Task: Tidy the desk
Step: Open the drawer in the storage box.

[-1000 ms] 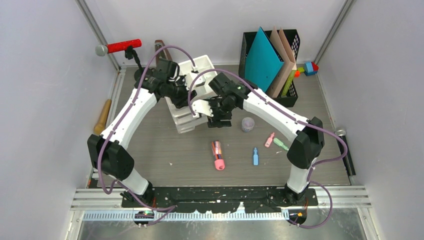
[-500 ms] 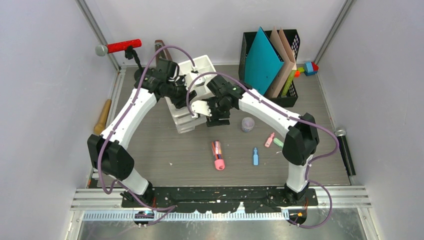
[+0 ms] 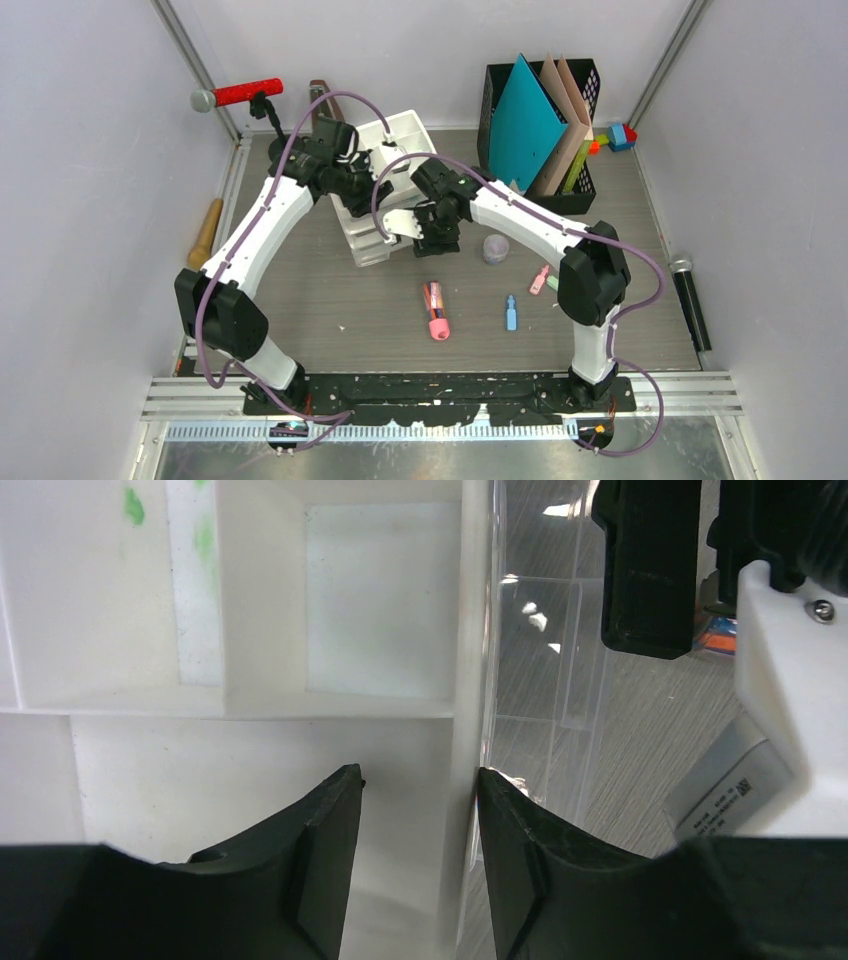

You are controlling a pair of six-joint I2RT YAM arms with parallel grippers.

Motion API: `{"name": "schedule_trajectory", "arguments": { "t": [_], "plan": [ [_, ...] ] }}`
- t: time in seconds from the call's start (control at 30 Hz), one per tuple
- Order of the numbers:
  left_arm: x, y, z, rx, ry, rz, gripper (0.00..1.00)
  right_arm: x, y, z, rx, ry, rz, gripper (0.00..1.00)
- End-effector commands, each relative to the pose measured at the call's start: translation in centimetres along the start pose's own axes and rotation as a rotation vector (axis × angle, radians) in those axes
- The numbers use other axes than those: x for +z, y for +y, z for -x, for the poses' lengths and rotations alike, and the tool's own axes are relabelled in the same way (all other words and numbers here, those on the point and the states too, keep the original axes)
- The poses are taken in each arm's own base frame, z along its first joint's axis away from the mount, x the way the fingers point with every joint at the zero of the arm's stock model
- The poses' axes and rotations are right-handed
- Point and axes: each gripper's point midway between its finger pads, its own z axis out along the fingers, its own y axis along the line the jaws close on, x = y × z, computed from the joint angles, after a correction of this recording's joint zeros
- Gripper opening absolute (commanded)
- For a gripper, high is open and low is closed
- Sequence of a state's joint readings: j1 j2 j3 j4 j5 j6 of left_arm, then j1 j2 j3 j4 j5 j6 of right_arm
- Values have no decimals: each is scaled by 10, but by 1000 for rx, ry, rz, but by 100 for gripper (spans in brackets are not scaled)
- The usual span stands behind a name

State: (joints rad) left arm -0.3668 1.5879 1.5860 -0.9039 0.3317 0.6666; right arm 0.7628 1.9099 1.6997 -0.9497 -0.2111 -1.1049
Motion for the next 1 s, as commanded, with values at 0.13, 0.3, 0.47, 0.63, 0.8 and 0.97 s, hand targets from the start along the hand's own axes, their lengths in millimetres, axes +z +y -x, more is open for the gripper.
{"name": "schedule_trajectory", "arguments": {
  "t": [0.13,0.3,0.47,0.63,0.8,0.97],
  "plan": [
    [11,-4,-62,-85,230,-17,47,-3,28,-2,-8,-5,122,56],
    [11,2,-61,-88,235,10,47,-17,42,6,-14,-20,161,51],
    [13,3,-63,-90,242,10,47,-26,58,10,-32,-10,187,50],
    [13,3,-64,-92,245,11,47,-32,64,7,-55,24,177,49],
    [12,3,-63,-95,245,12,47,-42,50,8,-45,39,93,58],
    [11,3,-62,-98,241,15,47,-55,22,28,28,-33,-53,70]
  ]
}}
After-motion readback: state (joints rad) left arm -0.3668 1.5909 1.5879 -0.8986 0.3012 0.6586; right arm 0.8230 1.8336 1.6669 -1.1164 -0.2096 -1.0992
